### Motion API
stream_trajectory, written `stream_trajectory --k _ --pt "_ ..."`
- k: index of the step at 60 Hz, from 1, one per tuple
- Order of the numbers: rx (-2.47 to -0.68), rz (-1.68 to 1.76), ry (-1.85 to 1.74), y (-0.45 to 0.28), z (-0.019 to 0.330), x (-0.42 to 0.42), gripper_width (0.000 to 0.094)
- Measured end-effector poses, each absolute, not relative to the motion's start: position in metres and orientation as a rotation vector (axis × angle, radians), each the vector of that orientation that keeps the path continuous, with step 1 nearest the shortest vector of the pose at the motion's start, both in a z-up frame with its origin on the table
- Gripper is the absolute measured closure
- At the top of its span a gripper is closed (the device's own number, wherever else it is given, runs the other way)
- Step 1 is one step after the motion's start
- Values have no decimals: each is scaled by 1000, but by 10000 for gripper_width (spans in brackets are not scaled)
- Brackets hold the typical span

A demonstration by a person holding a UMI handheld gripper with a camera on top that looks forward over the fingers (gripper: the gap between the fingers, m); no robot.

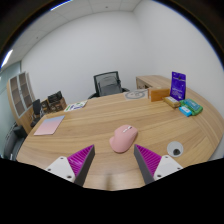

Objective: Arrange mouse

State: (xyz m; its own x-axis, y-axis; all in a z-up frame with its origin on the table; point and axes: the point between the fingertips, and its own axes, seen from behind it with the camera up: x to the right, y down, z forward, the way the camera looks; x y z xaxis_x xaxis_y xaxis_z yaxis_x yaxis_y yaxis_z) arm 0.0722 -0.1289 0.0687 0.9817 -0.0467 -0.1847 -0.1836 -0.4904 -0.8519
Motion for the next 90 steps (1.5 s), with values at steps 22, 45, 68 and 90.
stream_trajectory --k 22,45,68,90 --pt "-2211 169 136 -44 0 92 105" --pt "-2228 155 10 14 -6 80 102" --pt "-2229 18 77 20 -12 98 452" --pt "-2206 -76 83 57 71 1 513"
